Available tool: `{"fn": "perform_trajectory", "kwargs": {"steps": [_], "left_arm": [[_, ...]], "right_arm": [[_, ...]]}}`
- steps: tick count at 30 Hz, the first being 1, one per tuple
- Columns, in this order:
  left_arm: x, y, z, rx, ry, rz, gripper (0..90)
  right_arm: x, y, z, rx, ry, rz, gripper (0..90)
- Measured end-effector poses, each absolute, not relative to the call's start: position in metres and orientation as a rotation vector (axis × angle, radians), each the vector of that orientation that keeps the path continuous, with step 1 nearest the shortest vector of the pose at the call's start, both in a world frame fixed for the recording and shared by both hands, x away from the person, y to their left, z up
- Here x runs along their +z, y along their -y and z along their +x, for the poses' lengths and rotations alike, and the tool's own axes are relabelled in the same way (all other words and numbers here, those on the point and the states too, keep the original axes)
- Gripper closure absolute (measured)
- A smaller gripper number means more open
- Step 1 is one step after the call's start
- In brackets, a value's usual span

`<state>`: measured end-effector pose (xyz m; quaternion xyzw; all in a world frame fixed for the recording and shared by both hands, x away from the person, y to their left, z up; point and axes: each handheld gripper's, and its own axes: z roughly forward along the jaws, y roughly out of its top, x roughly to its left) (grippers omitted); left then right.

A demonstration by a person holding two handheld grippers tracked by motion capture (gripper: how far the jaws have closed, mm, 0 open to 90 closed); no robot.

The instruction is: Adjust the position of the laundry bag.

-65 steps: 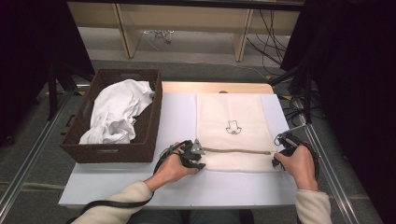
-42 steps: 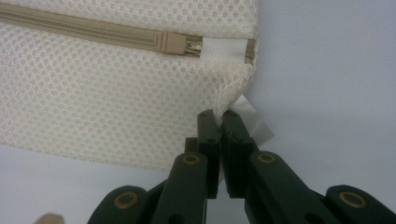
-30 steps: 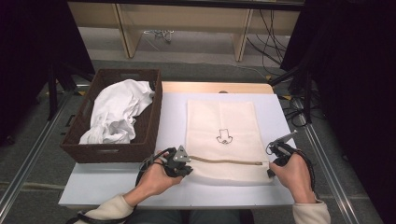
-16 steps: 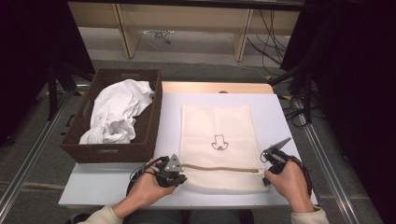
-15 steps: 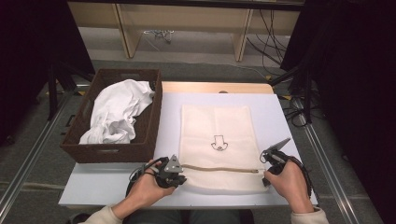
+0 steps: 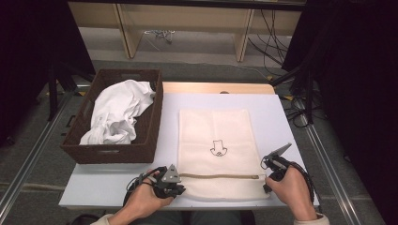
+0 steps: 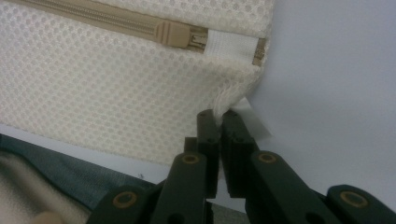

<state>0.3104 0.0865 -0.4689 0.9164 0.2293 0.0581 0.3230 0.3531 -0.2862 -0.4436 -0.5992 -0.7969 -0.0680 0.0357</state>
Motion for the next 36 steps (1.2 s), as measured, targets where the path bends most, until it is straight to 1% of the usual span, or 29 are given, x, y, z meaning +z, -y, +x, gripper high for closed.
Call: {"fn": "perform_trajectory", "kwargs": {"steps": [2, 5, 7, 8, 9, 10, 11, 12, 14, 15, 16, 17, 18, 19, 20, 21, 22, 23, 24, 25, 26, 27, 28, 30, 32, 34, 35, 36], "left_arm": [[-0.469, -0.087, 0.311, 0.161, -0.589, 2.408, 86.6], [-0.471, -0.084, 0.308, 0.149, -0.638, 2.361, 86.6], [-0.471, -0.084, 0.308, 0.148, -0.638, 2.363, 86.5], [-0.47, -0.086, 0.308, 0.146, -0.613, 2.394, 86.5], [-0.47, -0.086, 0.308, 0.146, -0.613, 2.394, 86.4], [-0.472, -0.085, 0.307, 0.143, -0.643, 2.354, 86.3], [-0.47, -0.088, 0.309, 0.14, -0.593, 2.404, 86.2], [-0.471, -0.088, 0.308, 0.14, -0.603, 2.392, 86.0], [-0.471, -0.088, 0.308, 0.14, -0.609, 2.386, 84.9], [-0.472, -0.087, 0.307, 0.13, -0.652, 2.321, 83.4], [-0.471, -0.088, 0.306, 0.125, -0.659, 2.298, 81.1], [-0.471, -0.088, 0.306, 0.125, -0.659, 2.298, 77.4], [-0.469, -0.092, 0.306, 0.131, -0.681, 2.231, 71.5], [-0.469, -0.092, 0.306, 0.131, -0.681, 2.231, 64.9], [-0.467, -0.093, 0.306, 0.139, -0.691, 2.18, 64.9], [-0.465, -0.096, 0.307, 0.187, -0.686, 2.122, 52.1], [-0.465, -0.096, 0.307, 0.187, -0.686, 2.122, 46.4], [-0.463, -0.1, 0.309, 0.222, -0.666, 2.106, 46.4], [-0.461, -0.101, 0.31, 0.243, -0.666, 2.082, 38.4], [-0.46, -0.102, 0.311, 0.27, -0.666, 2.069, 38.4], [-0.459, -0.104, 0.311, 0.31, -0.672, 2.071, 35.1], [-0.458, -0.106, 0.312, 0.32, -0.675, 2.083, 31.9], [-0.46, -0.107, 0.313, 0.335, -0.695, 2.064, 27.3], [-0.46, -0.109, 0.314, 0.345, -0.694, 2.085, 26.0], [-0.462, -0.109, 0.314, 0.336, -0.725, 2.052, 22.3], [-0.462, -0.109, 0.314, 0.323, -0.724, 2.037, 22.0], [-0.461, -0.111, 0.316, 0.338, -0.701, 2.059, 22.0], [-0.462, -0.11, 0.315, 0.314, -0.734, 2.035, 21.4]], "right_arm": [[-0.444, 0.286, 0.353, -0.214, 2.448, -1.844, 88.0], [-0.442, 0.282, 0.353, -0.16, 2.362, -1.905, 87.9], [-0.442, 0.282, 0.353, -0.162, 2.368, -1.901, 87.8], [-0.442, 0.283, 0.353, -0.168, 2.371, -1.895, 87.7], [-0.445, 0.286, 0.354, -0.224, 2.443, -1.852, 87.6], [-0.444, 0.285, 0.353, -0.204, 2.438, -1.858, 87.4], [-0.444, 0.285, 0.354, -0.199, 2.446, -1.849, 87.2], [-0.444, 0.285, 0.353, -0.203, 2.445, -1.851, 86.8], [-0.443, 0.286, 0.353, -0.203, 2.442, -1.852, 85.6], [-0.438, 0.285, 0.351, -0.174, 2.363, -1.904, 79.6], [-0.439, 0.29, 0.351, -0.237, 2.431, -1.868, 75.3], [-0.433, 0.288, 0.35, -0.205, 2.363, -1.914, 70.4], [-0.433, 0.293, 0.35, -0.271, 2.428, -1.889, 65.4], [-0.433, 0.293, 0.35, -0.271, 2.428, -1.889, 65.4], [-0.43, 0.295, 0.35, -0.314, 2.451, -1.887, 60.6], [-0.424, 0.295, 0.35, -0.392, 2.413, -1.986, 51.8], [-0.424, 0.295, 0.35, -0.392, 2.413, -1.986, 51.8], [-0.421, 0.295, 0.351, -0.441, 2.412, -2.008, 48.1], [-0.415, 0.294, 0.352, -0.494, 2.366, -2.085, 43.5], [-0.415, 0.294, 0.352, -0.494, 2.366, -2.085, 43.5], [-0.413, 0.295, 0.353, -0.531, 2.372, -2.094, 42.6], [-0.413, 0.3, 0.356, -0.6, 2.438, -2.043, 42.0], [-0.409, 0.299, 0.357, -0.61, 2.398, -2.098, 41.6], [-0.407, 0.301, 0.357, -0.607, 2.415, -2.076, 41.5], [-0.404, 0.302, 0.36, -0.625, 2.407, -2.1, 41.5], [-0.404, 0.302, 0.362, -0.63, 2.396, -2.112, 41.5], [-0.404, 0.302, 0.362, -0.63, 2.396, -2.112, 41.5], [-0.404, 0.303, 0.365, -0.623, 2.399, -2.107, 41.6]]}}
